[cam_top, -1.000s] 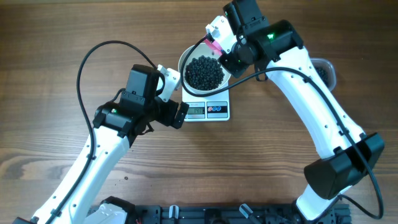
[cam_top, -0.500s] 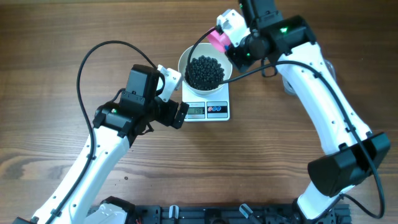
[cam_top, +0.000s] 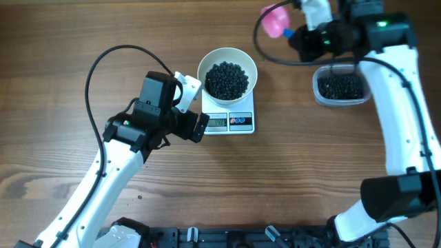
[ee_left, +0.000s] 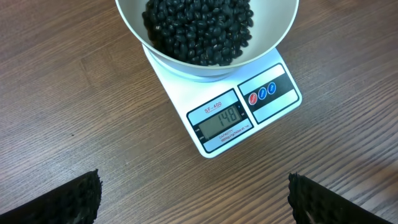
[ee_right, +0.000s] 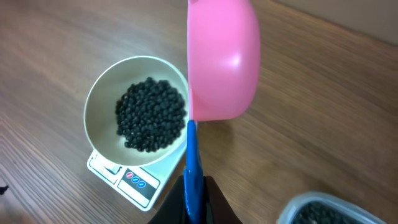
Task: Scoop item into bowl and weigh 150g on scale
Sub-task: 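Carry the empty scoop back toward the bean tub with the right gripper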
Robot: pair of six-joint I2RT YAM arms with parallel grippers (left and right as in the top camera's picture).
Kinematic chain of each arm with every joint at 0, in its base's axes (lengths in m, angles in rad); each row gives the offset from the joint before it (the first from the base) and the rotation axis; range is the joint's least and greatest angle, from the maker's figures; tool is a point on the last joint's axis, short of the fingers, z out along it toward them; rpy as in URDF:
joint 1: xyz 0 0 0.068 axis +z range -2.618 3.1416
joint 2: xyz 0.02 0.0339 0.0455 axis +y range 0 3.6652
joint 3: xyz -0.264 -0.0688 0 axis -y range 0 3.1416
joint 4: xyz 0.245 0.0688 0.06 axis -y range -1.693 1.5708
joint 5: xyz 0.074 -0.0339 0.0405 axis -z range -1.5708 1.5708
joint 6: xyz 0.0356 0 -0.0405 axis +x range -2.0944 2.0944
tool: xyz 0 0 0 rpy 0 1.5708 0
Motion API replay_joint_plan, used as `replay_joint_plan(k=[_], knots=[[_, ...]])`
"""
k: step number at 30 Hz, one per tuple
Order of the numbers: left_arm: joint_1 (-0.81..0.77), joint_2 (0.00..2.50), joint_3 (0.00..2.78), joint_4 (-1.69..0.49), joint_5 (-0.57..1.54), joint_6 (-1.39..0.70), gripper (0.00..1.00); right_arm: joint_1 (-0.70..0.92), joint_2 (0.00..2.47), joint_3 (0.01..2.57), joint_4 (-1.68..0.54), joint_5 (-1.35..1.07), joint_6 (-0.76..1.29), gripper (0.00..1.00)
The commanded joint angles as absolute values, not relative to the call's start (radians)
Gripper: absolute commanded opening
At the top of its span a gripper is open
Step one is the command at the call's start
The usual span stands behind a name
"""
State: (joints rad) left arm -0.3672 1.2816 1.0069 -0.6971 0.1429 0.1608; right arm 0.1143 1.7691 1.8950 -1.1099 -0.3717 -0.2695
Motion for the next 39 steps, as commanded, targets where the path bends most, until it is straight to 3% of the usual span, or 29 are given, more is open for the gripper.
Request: replay_joint_plan(k=[1, 19, 25, 39], knots=[[-0.361, 1.270, 1.000, -0.697, 0.137, 0.173, 1.00, 0.038, 1.721, 1.921, -1.139, -0.428, -0.242, 0.04], [-0.361, 1.270, 1.000, -0.697, 0.137, 0.173, 1.00, -0.233, 1.714, 1.920, -1.354, -0.307, -0.236, 0.04], [-0.361, 1.270, 1.000, -0.697, 0.137, 0.173, 1.00, -0.247, 1.715, 1.920, -1.254, -0.307, -0.229, 0.04], [-0.361, 1.270, 1.000, -0.697, 0.137, 0.173, 1.00, -0.326, 1.758, 1.920, -0.907, -0.242, 0.002, 0.04]])
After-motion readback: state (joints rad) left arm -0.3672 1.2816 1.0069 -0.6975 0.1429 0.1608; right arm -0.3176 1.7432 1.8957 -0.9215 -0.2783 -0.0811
